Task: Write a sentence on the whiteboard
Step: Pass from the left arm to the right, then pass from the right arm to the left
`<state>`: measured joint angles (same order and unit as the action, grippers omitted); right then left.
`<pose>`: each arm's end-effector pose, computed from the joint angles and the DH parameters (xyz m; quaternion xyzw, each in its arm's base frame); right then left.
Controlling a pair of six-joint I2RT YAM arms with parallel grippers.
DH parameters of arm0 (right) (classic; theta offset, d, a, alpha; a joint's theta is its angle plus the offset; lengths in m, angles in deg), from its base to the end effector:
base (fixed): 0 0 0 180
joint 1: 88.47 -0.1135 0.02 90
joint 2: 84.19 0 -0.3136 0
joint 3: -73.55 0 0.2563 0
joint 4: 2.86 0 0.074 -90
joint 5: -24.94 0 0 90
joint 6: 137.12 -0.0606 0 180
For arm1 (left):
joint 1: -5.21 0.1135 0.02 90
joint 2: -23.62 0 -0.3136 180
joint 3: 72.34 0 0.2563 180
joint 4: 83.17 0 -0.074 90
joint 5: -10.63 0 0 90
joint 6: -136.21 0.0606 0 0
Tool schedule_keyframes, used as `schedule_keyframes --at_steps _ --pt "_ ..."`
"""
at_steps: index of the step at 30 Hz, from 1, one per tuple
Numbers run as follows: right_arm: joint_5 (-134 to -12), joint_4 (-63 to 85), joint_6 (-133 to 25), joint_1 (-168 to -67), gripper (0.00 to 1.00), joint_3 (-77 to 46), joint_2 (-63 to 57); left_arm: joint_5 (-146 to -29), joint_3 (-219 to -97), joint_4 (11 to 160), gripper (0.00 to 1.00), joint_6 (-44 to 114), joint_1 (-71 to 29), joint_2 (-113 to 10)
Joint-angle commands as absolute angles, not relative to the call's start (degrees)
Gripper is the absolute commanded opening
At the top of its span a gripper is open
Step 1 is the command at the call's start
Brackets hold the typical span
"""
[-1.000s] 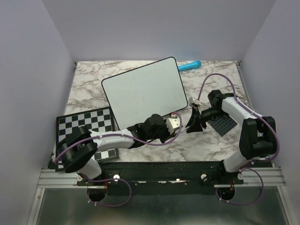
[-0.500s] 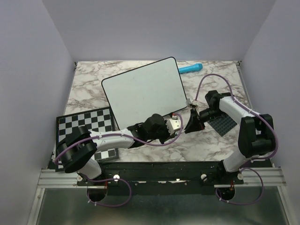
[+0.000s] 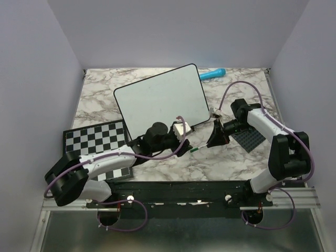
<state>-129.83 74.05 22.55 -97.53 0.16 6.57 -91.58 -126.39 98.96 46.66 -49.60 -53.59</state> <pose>0.2494 0.0953 0.2510 -0.5198 0.6651 0.4780 0.2429 0.1685 -0.2612 0.2707 0.4334 0.6982 -0.3351 0.4608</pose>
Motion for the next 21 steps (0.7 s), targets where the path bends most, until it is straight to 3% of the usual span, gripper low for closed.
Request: schedule_keyframes --at_steps 1,2,3,11,21 --pt "-129.8 69.4 15.9 -97.9 0.01 0.3 1.6 -92.7 -120.9 105.5 0.79 39.0 -45.8 -45.5" --pt "-130.2 68.0 13.5 -98.0 0.01 1.0 0.5 -92.9 -119.8 106.7 0.93 35.8 -44.9 -44.2" --pt "-130.7 67.4 12.7 -97.9 0.01 1.4 -0.6 -93.3 -117.9 107.3 0.99 33.5 -43.0 -41.7" --pt "-139.0 56.7 -4.1 -97.9 0.01 4.6 -7.4 -105.6 -112.9 117.7 0.99 14.1 -37.2 -39.0" --pt "-144.0 58.6 -4.9 -98.9 0.01 3.6 -5.9 -118.1 -113.5 121.4 0.94 20.2 -37.4 -43.7"
